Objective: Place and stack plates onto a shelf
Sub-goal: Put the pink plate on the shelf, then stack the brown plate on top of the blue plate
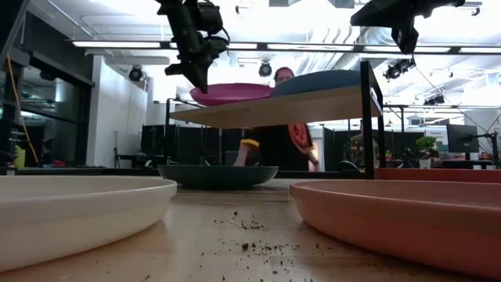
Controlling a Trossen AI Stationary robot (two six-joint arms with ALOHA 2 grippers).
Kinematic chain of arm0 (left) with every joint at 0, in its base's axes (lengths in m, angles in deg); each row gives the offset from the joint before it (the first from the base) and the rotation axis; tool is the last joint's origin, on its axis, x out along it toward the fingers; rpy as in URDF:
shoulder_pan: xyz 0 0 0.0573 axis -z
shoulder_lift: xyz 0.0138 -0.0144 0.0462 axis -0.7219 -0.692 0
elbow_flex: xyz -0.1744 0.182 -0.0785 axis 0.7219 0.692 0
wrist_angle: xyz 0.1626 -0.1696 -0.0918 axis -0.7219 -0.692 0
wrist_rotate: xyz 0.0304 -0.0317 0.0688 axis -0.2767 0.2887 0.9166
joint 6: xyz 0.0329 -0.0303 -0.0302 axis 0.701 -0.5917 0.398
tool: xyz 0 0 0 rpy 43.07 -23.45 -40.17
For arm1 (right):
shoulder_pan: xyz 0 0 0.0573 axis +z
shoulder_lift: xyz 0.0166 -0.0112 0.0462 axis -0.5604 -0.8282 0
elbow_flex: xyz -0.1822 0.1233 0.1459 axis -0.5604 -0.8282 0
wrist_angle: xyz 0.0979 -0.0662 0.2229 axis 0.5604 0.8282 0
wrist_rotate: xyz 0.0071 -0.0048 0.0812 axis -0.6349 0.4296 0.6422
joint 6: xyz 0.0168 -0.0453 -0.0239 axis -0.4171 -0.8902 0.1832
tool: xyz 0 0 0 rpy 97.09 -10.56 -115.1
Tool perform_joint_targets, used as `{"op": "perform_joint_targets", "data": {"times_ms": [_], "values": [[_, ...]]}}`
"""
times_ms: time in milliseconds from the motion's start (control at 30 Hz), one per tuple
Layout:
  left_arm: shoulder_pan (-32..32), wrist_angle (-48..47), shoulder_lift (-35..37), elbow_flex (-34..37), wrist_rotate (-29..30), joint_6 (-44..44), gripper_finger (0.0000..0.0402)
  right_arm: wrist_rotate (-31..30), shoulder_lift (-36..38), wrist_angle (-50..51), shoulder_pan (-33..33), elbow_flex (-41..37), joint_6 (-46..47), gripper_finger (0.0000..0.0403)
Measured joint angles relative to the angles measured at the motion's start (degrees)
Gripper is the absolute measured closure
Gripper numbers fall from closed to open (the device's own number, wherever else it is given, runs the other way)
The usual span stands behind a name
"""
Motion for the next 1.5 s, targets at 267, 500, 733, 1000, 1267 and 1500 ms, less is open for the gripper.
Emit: {"op": "perform_joint_targets", "data": {"times_ms": [267, 500, 733, 1000, 1267, 1500], "values": [[0.0, -0.1, 0.0, 0.0, -0.3, 1.1, 0.0359, 0.0, 0.0, 0.0, 0.0, 0.0, 0.0, 0.0402], [0.0, -0.2, 0.0, 0.0, -0.3, 2.6, 0.0318, 0.0, 0.0, 0.0, 0.0, 0.0, 0.0, 0.0402], [0.4, 0.0, 2.3, 0.0, -2.8, 3.1, 0.0287, 0.0, 0.0, -1.4, 0.0, 0.0, 0.0, 0.0402], [6.8, 10.6, 11.8, 2.3, -4.4, 2.9, 0.0284, 0.0, 0.0, -5.0, 0.0, 0.0, 0.0, 0.0402], [19.3, 39.6, 30.1, 23.0, -4.5, -1.2, 0.0284, 0.0, 0.0, -8.6, 0.0, 0.0, 0.0, 0.0402], [31.4, 61.3, 42.3, 44.8, 2.6, -6.8, 0.0284, 0.0, 0.0, -11.7, 0.0, 0.0, -1.4, 0.0402]]}}
